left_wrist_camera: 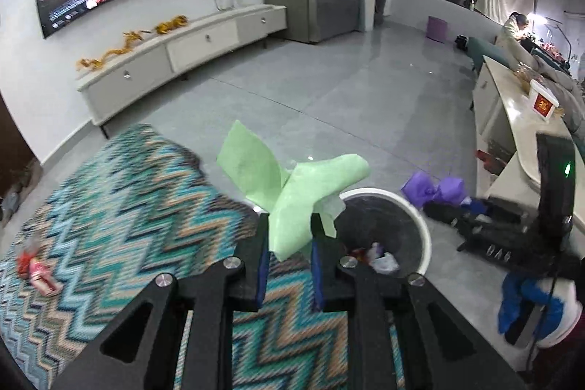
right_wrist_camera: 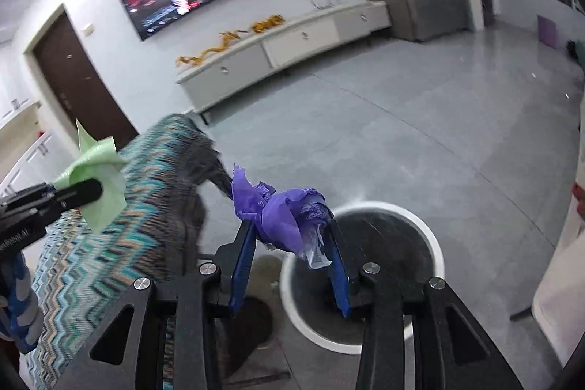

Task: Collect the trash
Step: 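Carry both items to the bin and open both tools over it, then move both tools back over the rug toward the red and pink bags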

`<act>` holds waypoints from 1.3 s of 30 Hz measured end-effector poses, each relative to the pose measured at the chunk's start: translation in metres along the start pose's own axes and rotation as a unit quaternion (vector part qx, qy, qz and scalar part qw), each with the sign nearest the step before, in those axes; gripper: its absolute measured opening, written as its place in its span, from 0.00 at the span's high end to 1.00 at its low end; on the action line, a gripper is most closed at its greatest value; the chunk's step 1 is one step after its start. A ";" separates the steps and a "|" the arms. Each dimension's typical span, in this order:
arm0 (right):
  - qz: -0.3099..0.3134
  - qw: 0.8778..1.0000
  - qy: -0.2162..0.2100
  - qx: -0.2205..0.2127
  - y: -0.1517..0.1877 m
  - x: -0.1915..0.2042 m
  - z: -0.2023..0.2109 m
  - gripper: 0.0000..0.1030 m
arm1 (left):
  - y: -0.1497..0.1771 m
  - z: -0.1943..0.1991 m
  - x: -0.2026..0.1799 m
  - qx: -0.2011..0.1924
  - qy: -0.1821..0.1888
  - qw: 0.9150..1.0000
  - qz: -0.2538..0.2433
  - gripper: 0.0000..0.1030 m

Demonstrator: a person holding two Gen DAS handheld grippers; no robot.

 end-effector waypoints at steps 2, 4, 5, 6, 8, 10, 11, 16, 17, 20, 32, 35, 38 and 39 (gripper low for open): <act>-0.014 1.000 0.006 0.011 0.002 -0.014 -0.009 0.65 | -0.010 -0.014 -0.012 0.010 0.017 1.000 0.002 0.81; -0.027 0.999 0.012 0.018 0.003 -0.025 -0.016 0.65 | -0.016 -0.024 -0.022 0.019 0.035 0.999 0.005 0.81; -0.036 0.999 0.013 0.021 0.004 -0.031 -0.019 0.65 | -0.019 -0.030 -0.028 0.024 0.044 0.999 0.004 0.80; -0.042 0.999 0.013 0.024 0.003 -0.037 -0.022 0.64 | -0.022 -0.035 -0.034 0.027 0.054 0.998 0.003 0.80; -0.056 0.998 0.019 0.033 0.004 -0.047 -0.029 0.63 | -0.025 -0.044 -0.043 0.036 0.076 0.996 0.003 0.75; -0.067 0.997 0.026 0.040 0.004 -0.054 -0.036 0.62 | -0.028 -0.052 -0.051 0.049 0.107 0.993 0.011 0.60; -0.072 0.996 0.028 0.044 0.005 -0.057 -0.039 0.62 | -0.029 -0.054 -0.054 0.053 0.118 0.991 0.015 0.54; -0.085 0.994 0.046 0.053 0.008 -0.066 -0.042 0.52 | -0.032 -0.056 -0.057 0.056 0.140 0.988 0.028 0.42; -0.087 0.994 0.047 0.052 0.009 -0.066 -0.040 0.52 | -0.031 -0.053 -0.054 0.052 0.132 0.990 0.026 0.42; -0.083 0.994 0.059 0.049 0.010 -0.065 -0.033 0.52 | -0.028 -0.046 -0.048 0.041 0.105 0.993 0.027 0.42; -0.028 0.998 0.058 0.015 -0.008 -0.004 -0.002 0.51 | 0.020 0.018 0.051 -0.024 -0.053 0.994 0.093 0.42; -0.008 0.999 0.050 0.003 -0.013 0.020 0.007 0.50 | 0.036 0.047 0.076 -0.056 -0.087 0.988 0.116 0.42; 0.014 0.999 0.042 -0.006 -0.016 0.046 0.015 0.49 | 0.047 0.070 0.093 -0.079 -0.104 0.983 0.128 0.42; 0.021 0.999 0.039 -0.010 -0.018 0.056 0.018 0.49 | 0.051 0.078 0.098 -0.086 -0.109 0.981 0.132 0.42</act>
Point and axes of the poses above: each gripper's, at about its wrist camera, not at the fingertips, and z roughly against the way its jaws point, x to its left, y to its underside, the point moved 8 cm from there along -z, roughly the way its jaws point, and after that the axes turned 13 degrees about x, right-handed, at the moved point
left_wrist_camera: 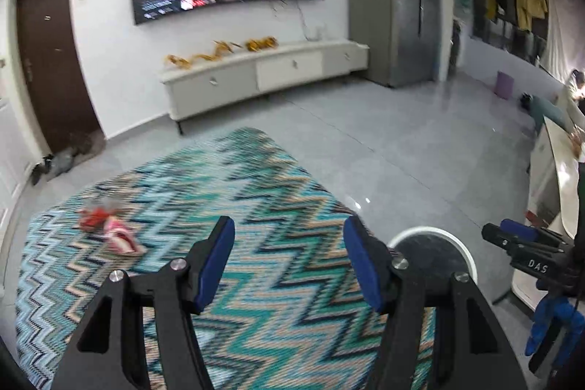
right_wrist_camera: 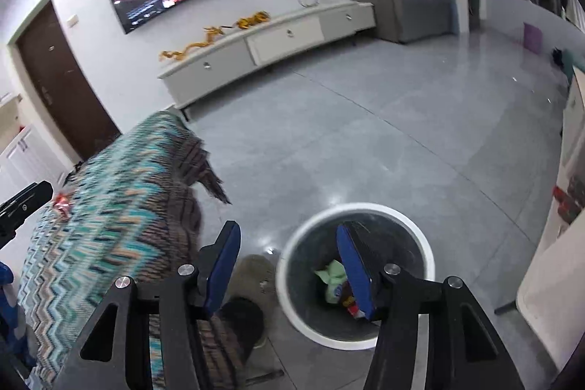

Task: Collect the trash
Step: 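Move both tools back over the rug toward the red and pink bags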

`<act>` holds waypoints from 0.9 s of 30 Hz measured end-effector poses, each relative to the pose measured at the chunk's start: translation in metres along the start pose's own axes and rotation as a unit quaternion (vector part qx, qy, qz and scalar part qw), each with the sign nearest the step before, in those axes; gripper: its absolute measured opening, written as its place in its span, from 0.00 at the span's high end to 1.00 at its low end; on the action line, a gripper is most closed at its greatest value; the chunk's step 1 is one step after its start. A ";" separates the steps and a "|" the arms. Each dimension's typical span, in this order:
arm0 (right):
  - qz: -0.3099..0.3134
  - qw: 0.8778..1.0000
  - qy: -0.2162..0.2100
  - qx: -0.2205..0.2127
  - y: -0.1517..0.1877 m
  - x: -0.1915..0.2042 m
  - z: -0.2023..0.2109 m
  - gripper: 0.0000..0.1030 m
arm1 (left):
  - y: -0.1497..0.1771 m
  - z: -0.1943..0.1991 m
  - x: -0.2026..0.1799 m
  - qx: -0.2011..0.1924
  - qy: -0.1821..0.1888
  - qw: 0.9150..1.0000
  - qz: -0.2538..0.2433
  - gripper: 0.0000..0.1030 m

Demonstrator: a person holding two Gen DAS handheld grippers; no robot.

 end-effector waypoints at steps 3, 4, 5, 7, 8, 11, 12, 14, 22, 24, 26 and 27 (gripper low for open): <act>0.019 1.000 -0.006 -0.007 -0.004 0.022 0.008 0.47 | 0.006 0.016 0.022 -0.007 -0.010 1.000 0.013 0.42; 0.026 1.000 -0.009 -0.011 -0.005 0.032 0.011 0.47 | 0.006 0.020 0.028 -0.006 -0.011 1.000 0.016 0.42; 0.032 0.999 -0.011 -0.013 -0.006 0.039 0.013 0.46 | 0.010 0.026 0.036 -0.005 -0.012 1.000 0.021 0.42; 0.046 0.999 -0.013 -0.017 -0.008 0.054 0.018 0.45 | 0.013 0.035 0.046 -0.007 -0.014 0.999 0.028 0.42; 0.051 0.998 -0.014 -0.019 -0.008 0.061 0.020 0.44 | 0.014 0.039 0.048 -0.008 -0.016 0.999 0.029 0.42; 0.072 0.997 -0.014 -0.020 -0.009 0.084 0.024 0.42 | 0.020 0.052 0.065 -0.019 -0.024 0.999 0.039 0.33; 0.079 0.997 -0.014 -0.021 -0.009 0.091 0.026 0.41 | 0.023 0.055 0.070 -0.023 -0.026 0.998 0.043 0.27; 0.096 0.995 -0.015 -0.021 -0.008 0.110 0.028 0.41 | 0.028 0.062 0.081 -0.030 -0.033 0.998 0.052 0.25; 0.151 0.988 -0.013 -0.026 0.001 0.172 0.040 0.39 | 0.055 0.089 0.132 -0.053 -0.044 0.993 0.100 0.24; 0.164 0.986 -0.011 -0.028 0.003 0.188 0.043 0.38 | 0.063 0.096 0.146 -0.059 -0.046 0.991 0.113 0.24; 0.173 0.984 -0.011 -0.028 0.006 0.201 0.045 0.38 | 0.071 0.101 0.157 -0.065 -0.049 0.989 0.123 0.24; 0.180 0.983 -0.010 -0.028 0.007 0.210 0.045 0.37 | 0.075 0.104 0.164 -0.069 -0.052 0.988 0.128 0.24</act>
Point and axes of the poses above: each gripper's, at about its wrist camera, not at the fingertips, and z roughly against the way its jaws point, x to its left, y to its underside, the point moved 8 cm from there along -z, roughly the way its jaws point, and after that the axes turned 13 degrees about x, right-handed, at the moved point
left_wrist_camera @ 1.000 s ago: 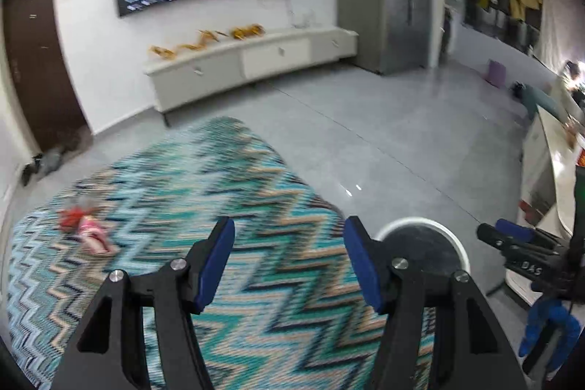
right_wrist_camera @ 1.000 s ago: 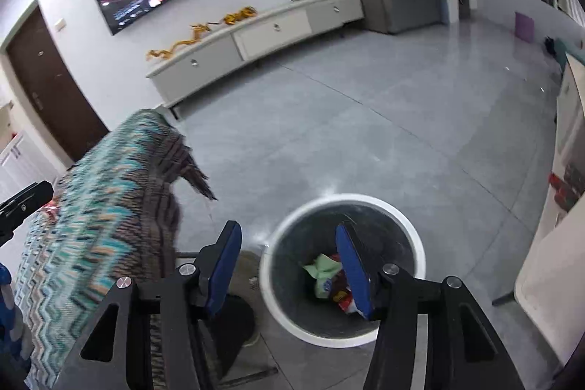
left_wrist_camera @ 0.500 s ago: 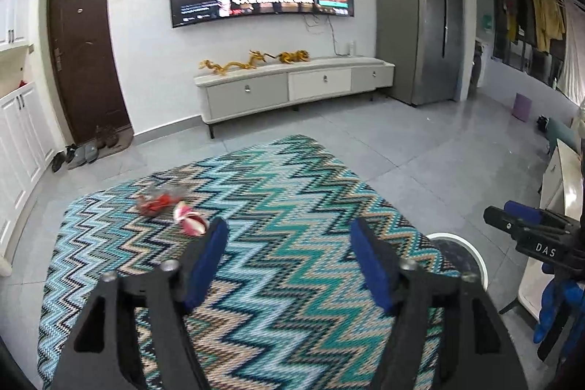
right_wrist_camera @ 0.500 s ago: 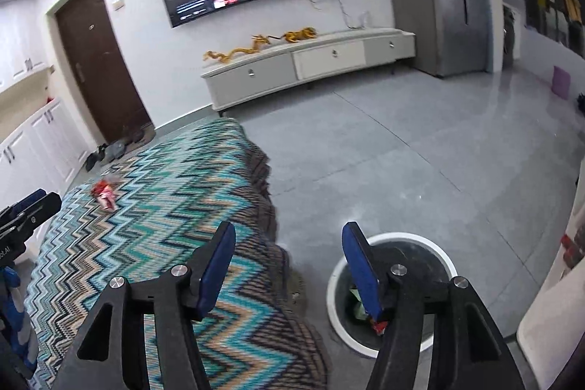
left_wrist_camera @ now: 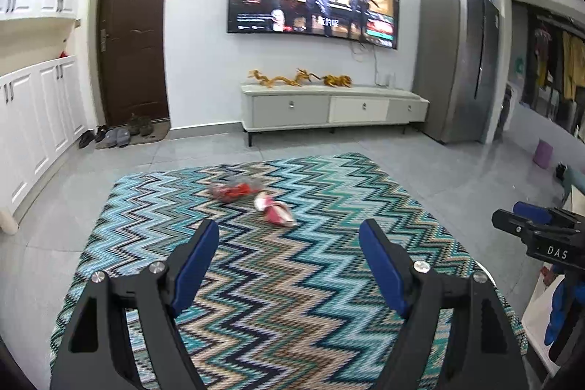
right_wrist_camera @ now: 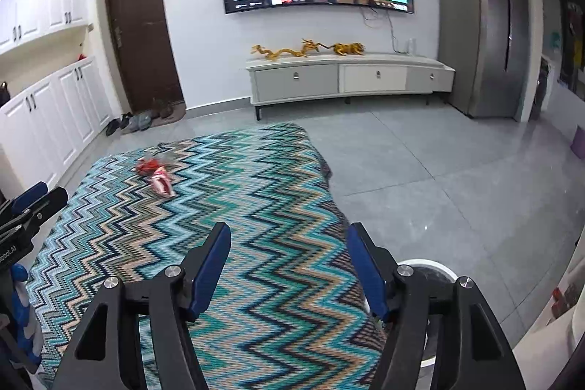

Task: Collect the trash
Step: 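Move both tools back over the rug toward the red and pink bags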

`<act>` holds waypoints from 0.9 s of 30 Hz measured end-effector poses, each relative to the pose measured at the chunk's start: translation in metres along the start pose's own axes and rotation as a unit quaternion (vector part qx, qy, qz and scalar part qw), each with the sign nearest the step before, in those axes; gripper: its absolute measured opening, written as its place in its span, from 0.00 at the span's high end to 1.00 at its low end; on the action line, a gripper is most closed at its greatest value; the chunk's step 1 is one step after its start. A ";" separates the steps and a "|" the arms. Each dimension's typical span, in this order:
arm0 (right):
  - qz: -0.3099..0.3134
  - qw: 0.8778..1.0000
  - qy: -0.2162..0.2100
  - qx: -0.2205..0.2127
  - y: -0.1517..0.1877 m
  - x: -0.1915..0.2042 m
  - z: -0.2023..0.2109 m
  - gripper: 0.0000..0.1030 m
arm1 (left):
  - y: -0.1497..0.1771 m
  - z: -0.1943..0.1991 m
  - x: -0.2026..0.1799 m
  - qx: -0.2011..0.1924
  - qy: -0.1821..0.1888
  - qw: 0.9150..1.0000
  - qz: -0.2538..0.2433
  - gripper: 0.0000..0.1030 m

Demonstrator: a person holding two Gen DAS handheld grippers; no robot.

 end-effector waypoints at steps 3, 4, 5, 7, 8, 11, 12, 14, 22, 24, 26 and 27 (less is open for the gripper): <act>0.016 1.000 0.000 0.000 -0.004 0.021 0.000 0.34 | 0.005 0.008 0.020 -0.009 -0.003 1.000 0.017 0.24; 0.022 1.000 -0.002 0.000 -0.006 0.029 0.000 0.34 | 0.008 0.010 0.026 -0.011 -0.003 1.000 0.022 0.24; 0.028 1.000 -0.004 0.000 -0.008 0.037 0.000 0.33 | 0.009 0.011 0.032 -0.012 -0.004 1.000 0.027 0.24; 0.036 0.999 -0.005 0.002 -0.010 0.050 0.000 0.32 | 0.013 0.012 0.046 -0.014 -0.002 0.999 0.038 0.24; 0.041 0.999 -0.004 0.003 -0.012 0.057 -0.001 0.31 | 0.015 0.013 0.053 -0.015 -0.001 0.999 0.045 0.24; 0.050 0.999 0.002 0.006 -0.015 0.074 -0.003 0.31 | 0.018 0.015 0.071 -0.018 0.006 0.998 0.062 0.24; 0.052 0.999 0.004 0.006 -0.015 0.076 -0.003 0.31 | 0.019 0.014 0.075 -0.018 0.007 0.998 0.066 0.24; 0.060 0.998 0.010 0.009 -0.017 0.085 -0.004 0.30 | 0.022 0.012 0.086 -0.019 0.013 0.997 0.076 0.24; 0.079 0.997 0.020 0.018 -0.019 0.114 -0.012 0.30 | 0.029 0.000 0.113 -0.009 0.027 0.995 0.094 0.24; 0.085 0.996 0.019 0.024 -0.020 0.121 -0.020 0.30 | 0.032 -0.005 0.118 -0.003 0.025 0.995 0.099 0.24; 0.091 0.995 0.014 0.031 -0.020 0.128 -0.027 0.30 | 0.035 -0.008 0.123 0.001 0.021 0.995 0.101 0.24; 0.093 0.995 0.011 0.034 -0.020 0.131 -0.032 0.30 | 0.037 -0.011 0.126 0.006 0.017 0.995 0.102 0.24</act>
Point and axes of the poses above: each gripper's, at about its wrist camera, not at the fingertips, and z roughly against the way its jaws point, x to its left, y to its underside, the point moved 8 cm from there along -z, roughly the way its jaws point, and after that the axes turned 13 degrees about x, right-handed, at the moved point
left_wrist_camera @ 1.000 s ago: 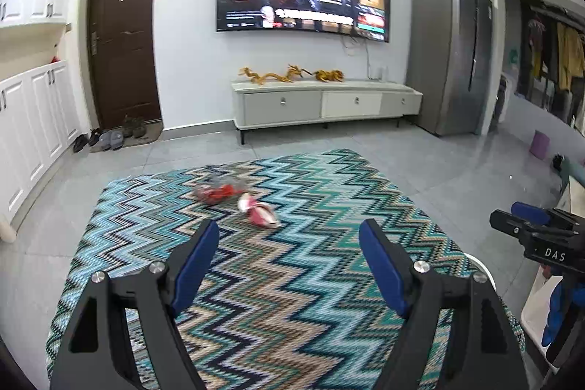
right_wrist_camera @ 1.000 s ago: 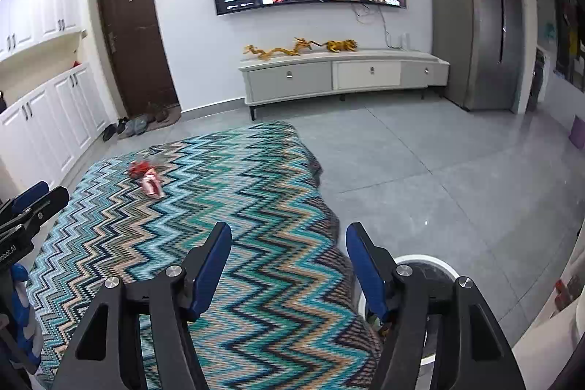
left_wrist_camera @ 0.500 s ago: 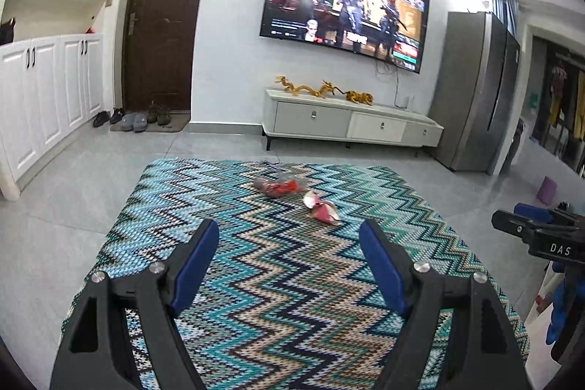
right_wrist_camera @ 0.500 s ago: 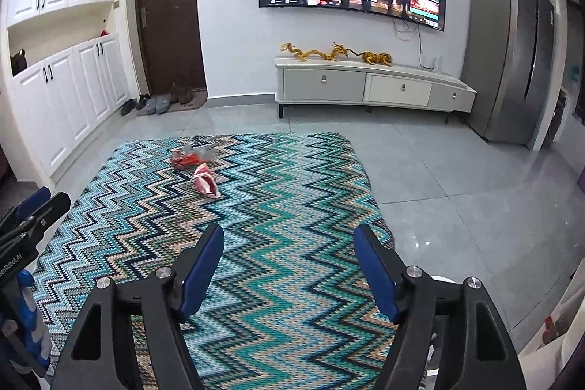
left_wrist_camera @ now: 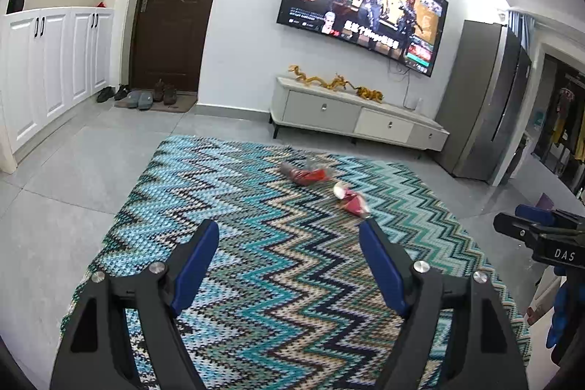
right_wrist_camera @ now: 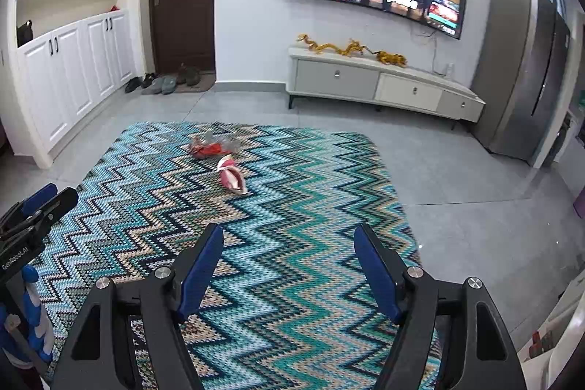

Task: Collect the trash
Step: 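Move both tools back over the rug toward the red and pink bags, then grasp the red chip bag with the left tool while the right tool grasps the pink printed bag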

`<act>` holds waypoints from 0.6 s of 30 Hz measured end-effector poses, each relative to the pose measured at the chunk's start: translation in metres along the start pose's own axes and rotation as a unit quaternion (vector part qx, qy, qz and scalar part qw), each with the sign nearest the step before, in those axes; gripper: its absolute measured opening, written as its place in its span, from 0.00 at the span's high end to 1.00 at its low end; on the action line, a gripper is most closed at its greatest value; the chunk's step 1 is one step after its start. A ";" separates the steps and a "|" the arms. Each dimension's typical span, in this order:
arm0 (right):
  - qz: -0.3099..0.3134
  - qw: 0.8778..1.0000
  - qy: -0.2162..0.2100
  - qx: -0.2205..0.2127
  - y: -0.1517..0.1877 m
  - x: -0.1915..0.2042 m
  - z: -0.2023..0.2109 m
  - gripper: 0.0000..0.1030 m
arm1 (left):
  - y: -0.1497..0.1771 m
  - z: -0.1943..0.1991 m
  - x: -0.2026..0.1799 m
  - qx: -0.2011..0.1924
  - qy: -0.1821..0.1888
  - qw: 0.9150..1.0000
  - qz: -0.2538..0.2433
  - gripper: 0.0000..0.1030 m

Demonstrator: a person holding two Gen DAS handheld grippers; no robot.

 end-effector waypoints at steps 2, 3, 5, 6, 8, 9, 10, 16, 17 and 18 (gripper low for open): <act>0.002 1.000 -0.009 0.007 0.000 0.005 -0.011 0.30 | 0.003 -0.004 0.004 0.007 -0.007 1.000 0.000 0.24; 0.002 1.000 -0.014 0.010 0.001 0.006 -0.015 0.30 | 0.005 -0.007 0.007 0.011 -0.012 1.000 -0.001 0.24; 0.001 0.999 -0.029 0.020 0.002 0.012 -0.028 0.30 | 0.008 -0.011 0.011 0.020 -0.021 1.000 -0.003 0.24; 0.002 0.999 -0.034 0.024 0.003 0.015 -0.032 0.30 | 0.011 -0.014 0.013 0.025 -0.027 0.999 -0.004 0.24; 0.007 0.998 -0.047 0.032 0.004 0.021 -0.043 0.30 | 0.013 -0.016 0.016 0.032 -0.036 0.999 -0.007 0.24; 0.009 0.998 -0.054 0.037 0.005 0.024 -0.049 0.30 | 0.015 -0.018 0.017 0.036 -0.044 0.998 -0.010 0.24; 0.010 0.997 -0.058 0.039 0.006 0.026 -0.052 0.30 | 0.016 -0.019 0.019 0.039 -0.047 0.998 -0.012 0.24; 0.017 0.995 -0.086 0.045 0.000 0.032 -0.069 0.30 | 0.019 -0.029 0.027 0.062 -0.070 0.995 -0.024 0.24; 0.019 0.995 -0.091 0.044 -0.003 0.033 -0.071 0.30 | 0.018 -0.031 0.027 0.065 -0.074 0.995 -0.026 0.24; 0.020 0.994 -0.095 0.043 -0.006 0.033 -0.073 0.30 | 0.017 -0.034 0.027 0.068 -0.075 0.994 -0.029 0.24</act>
Point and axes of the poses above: each gripper's, at about its wrist camera, not at the fingertips, and z roughly against the way its jaws point, x to its left, y to its underside, the point moved 8 cm from there along -z, roughly the way its jaws point, and after that the axes turned 13 degrees about x, right-handed, at the moved point
